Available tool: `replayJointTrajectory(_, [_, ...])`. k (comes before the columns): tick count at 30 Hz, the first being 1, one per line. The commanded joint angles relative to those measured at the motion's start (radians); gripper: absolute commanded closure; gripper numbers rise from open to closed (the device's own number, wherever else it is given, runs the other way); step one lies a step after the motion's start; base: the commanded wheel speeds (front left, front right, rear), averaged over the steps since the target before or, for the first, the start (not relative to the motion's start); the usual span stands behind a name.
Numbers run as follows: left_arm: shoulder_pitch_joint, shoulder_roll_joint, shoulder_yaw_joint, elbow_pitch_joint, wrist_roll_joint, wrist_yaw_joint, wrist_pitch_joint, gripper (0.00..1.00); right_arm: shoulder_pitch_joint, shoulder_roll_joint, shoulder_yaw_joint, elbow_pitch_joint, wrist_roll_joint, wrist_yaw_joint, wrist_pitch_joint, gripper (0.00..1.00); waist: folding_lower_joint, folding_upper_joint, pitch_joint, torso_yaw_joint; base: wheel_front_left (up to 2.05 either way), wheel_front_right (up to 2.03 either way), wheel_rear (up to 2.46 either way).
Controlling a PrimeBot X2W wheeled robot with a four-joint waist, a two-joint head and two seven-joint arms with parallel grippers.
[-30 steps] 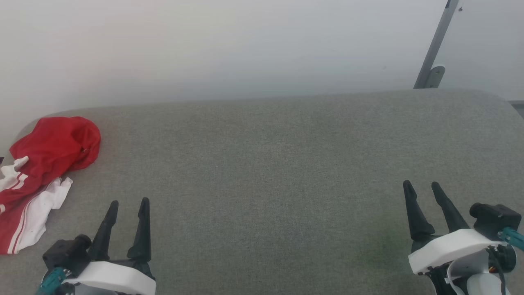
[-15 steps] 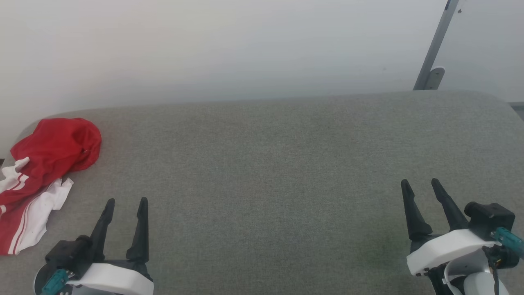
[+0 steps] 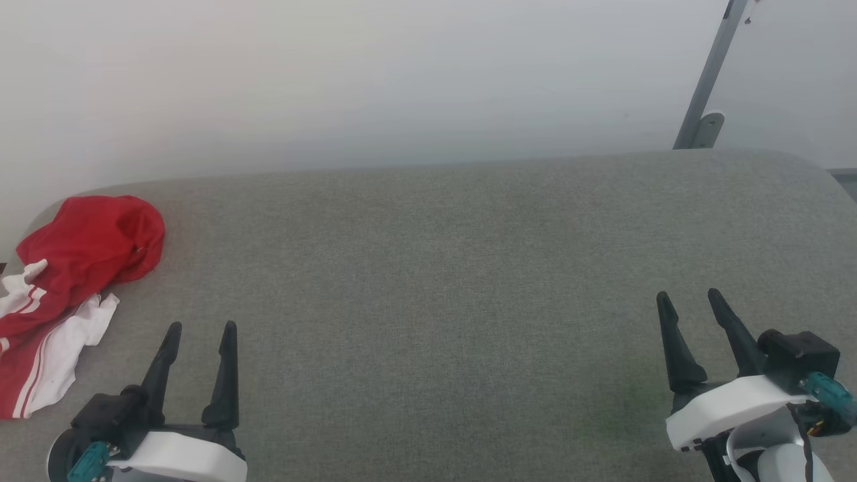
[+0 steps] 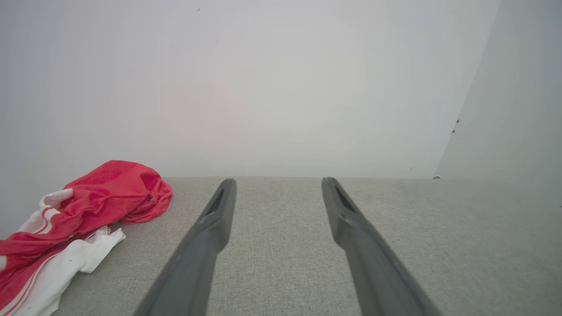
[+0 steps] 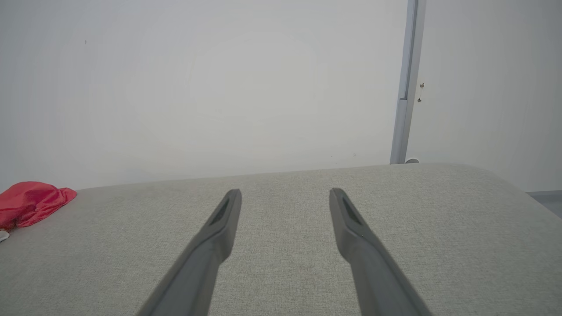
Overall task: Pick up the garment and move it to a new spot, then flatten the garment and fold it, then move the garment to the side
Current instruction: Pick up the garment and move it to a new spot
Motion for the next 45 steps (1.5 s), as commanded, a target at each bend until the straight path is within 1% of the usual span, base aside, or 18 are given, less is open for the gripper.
replayJointTrajectory(1, [0.007, -0.001, 0.003, -0.002, 0.005, -0.002, -0.004, 0.0, -0.007, -0.001, 0.001, 0.0, -0.004, 0.0, -0.004, 0.0, -0.0001, 0.0, 0.0, 0.001, 0.0, 0.0, 0.0])
replayJointTrajectory(5, [0.007, -0.001, 0.003, 0.002, 0.0, -0.002, -0.004, 0.0, -0.001, -0.001, 0.003, -0.004, -0.003, 0.0, -0.006, 0.0, -0.0001, 0.0, -0.002, 0.007, 0.0, 0.0, 0.0])
replayJointTrajectory(9, [-0.005, -0.006, 0.015, 0.015, -0.001, 0.0, -0.004, 0.0, 0.009, -0.005, 0.012, -0.008, -0.001, 0.0, 0.001, 0.0, -0.0001, 0.0, -0.01, 0.038, 0.0, 0.0, 0.0])
replayJointTrajectory(17, [-0.005, -0.013, 0.047, 0.033, 0.009, 0.019, -0.004, 0.0, 0.005, -0.021, 0.056, 0.001, 0.013, 0.0, 0.013, 0.0, -0.0001, 0.0, -0.038, 0.144, 0.0, 0.0, 0.0])
replayJointTrajectory(23, [0.012, -0.014, 0.077, 0.034, 0.01, 0.049, -0.004, 0.0, -0.005, -0.027, 0.108, 0.015, 0.025, 0.0, 0.017, 0.0, -0.0001, 0.0, -0.063, 0.238, 0.0, 0.0, 0.0])
replayJointTrajectory(24, [0.012, -0.014, 0.077, 0.034, 0.01, 0.049, -0.004, 0.0, -0.005, -0.027, 0.108, 0.015, 0.025, 0.0, 0.017, 0.0, -0.0001, 0.0, -0.063, 0.238, 0.0, 0.0, 0.0])
replayJointTrajectory(29, [0.022, -0.006, 0.09, 0.035, -0.001, 0.064, 0.003, 0.0, -0.013, -0.027, 0.139, 0.027, 0.037, 0.0, 0.013, 0.0, -0.0001, 0.0, -0.078, 0.308, 0.0, 0.0, 0.0])
replayJointTrajectory(34, [0.03, 0.007, 0.1, 0.033, -0.01, 0.068, 0.011, 0.0, -0.019, -0.023, 0.171, 0.043, 0.047, 0.0, 0.006, 0.0, -0.0001, 0.0, -0.087, 0.358, 0.0, 0.0, 0.0])
replayJointTrajectory(39, [0.041, 0.011, 0.099, 0.016, -0.015, 0.072, 0.015, 0.0, -0.02, -0.022, 0.184, 0.053, 0.051, 0.0, -0.001, 0.0, -0.0001, 0.0, -0.086, 0.391, 0.0, 0.0, 0.0])
replayJointTrajectory(45, [0.024, 0.009, 0.109, 0.015, -0.038, 0.076, 0.022, 0.0, -0.023, -0.028, 0.183, 0.057, 0.05, 0.0, -0.006, 0.0, -0.0001, 0.0, -0.073, 0.4, 0.0, 0.0, 0.0])
